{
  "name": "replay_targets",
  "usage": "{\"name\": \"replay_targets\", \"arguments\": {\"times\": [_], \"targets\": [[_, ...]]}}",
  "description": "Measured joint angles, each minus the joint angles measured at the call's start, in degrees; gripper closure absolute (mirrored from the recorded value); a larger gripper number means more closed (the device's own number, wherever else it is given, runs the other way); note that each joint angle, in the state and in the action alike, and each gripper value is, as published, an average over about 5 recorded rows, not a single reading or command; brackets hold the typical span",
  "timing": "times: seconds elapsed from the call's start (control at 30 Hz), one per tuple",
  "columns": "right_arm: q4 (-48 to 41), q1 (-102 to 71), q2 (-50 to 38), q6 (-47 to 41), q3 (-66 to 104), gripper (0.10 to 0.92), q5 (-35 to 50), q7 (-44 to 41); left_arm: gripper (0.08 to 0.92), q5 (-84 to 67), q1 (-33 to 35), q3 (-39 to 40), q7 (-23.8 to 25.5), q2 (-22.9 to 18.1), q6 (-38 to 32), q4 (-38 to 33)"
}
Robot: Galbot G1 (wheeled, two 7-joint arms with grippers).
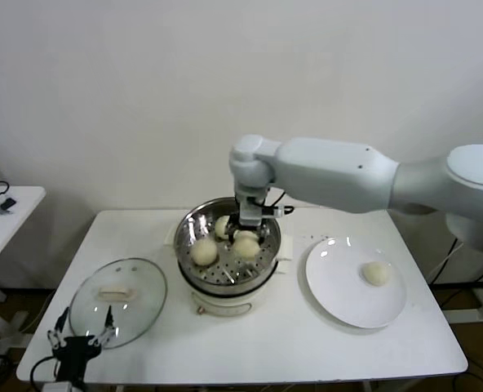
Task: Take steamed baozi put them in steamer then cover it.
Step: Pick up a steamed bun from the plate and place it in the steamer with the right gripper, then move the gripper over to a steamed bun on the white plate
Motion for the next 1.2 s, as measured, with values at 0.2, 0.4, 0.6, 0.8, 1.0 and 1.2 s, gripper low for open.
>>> {"name": "replay_targets", "arguments": {"times": [0.2,0.4,0.6,0.8,1.0,1.2], "targets": [[-1.1,-2.6,1.4,0.9,-0.1,0.355,-1.7,0.6,0.177,-0.1,0.5,-0.2,0.0,0.0,-0.3,-0.1],[-1.3,-3.9,2.1,1.4,0.1,0.352,-2.9,1.6,0.177,-0.1,0.8,0.1,0.0,-0.1,-0.6,-0.2],[-1.0,-4.3,2.3,1.4,0.7,0.283,-3.5,1.7,0.177,-0.1,0.6,0.2,0.0,-0.2,-0.6,-0.5],[-0.2,-4.2,1.8,1.5,1.8,0.207,-3.8,1.4,0.177,-0.2,0.7,0.0,-0.1,-0.2,-0.7,-0.8],[0.2,-2.9,0.1,1.0,3.3,0.202,-3.2,1.3,0.177,-0.2,0.9,0.0,-0.1,-0.2,-0.9,-1.0],[0.4,0.2,-4.2,-2.0,3.2,0.203,0.4,1.9,0.177,-0.2,1.0,0.1,-0.2,-0.2,-1.0,-1.3]]}}
